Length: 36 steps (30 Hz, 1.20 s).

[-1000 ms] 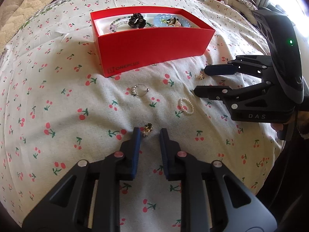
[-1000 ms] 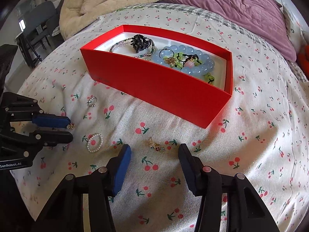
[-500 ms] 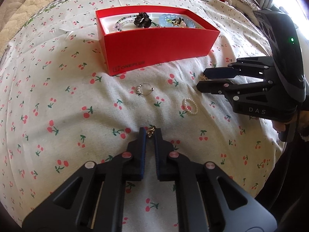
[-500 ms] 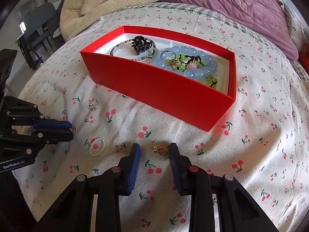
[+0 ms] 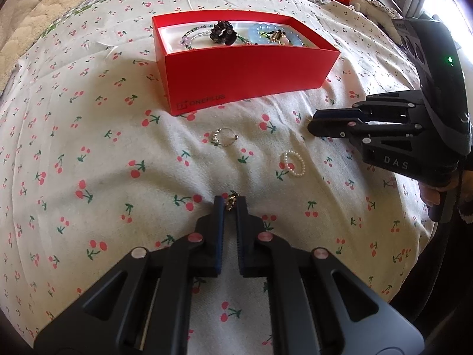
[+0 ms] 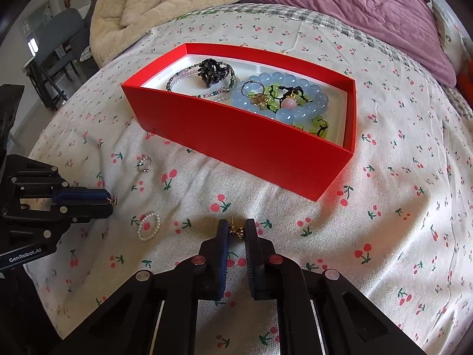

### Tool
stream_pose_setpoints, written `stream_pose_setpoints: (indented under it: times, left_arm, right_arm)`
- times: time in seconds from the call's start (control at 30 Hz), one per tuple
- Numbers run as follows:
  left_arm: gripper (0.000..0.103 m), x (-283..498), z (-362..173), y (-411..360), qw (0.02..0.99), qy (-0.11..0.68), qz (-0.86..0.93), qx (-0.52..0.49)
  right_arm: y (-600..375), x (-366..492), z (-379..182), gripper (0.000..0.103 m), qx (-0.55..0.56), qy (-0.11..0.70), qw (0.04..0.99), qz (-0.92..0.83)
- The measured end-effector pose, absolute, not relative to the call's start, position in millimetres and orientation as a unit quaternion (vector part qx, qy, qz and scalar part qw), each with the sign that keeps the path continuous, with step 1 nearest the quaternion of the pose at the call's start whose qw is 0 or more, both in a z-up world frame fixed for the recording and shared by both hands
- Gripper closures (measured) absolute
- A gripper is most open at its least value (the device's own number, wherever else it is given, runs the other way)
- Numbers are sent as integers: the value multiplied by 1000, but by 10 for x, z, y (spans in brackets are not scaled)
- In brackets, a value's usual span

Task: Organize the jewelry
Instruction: 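Grasp the gold dangle earring with the left gripper while the right grasps the small gold stud, then carry both gold earrings over the red box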

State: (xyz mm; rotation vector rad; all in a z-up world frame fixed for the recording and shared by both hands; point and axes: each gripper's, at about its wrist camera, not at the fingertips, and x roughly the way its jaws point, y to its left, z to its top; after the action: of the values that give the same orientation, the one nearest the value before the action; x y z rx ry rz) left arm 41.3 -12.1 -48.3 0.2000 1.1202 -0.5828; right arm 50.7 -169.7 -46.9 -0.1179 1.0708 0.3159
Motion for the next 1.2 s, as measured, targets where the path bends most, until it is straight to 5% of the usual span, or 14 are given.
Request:
stream_pose_setpoints:
  times: [1.2]
  left_arm:
    - [95,955,358,-139,833,485,-264,-34]
  right_arm:
    - [-2189,772,379,92,143,493,844,156]
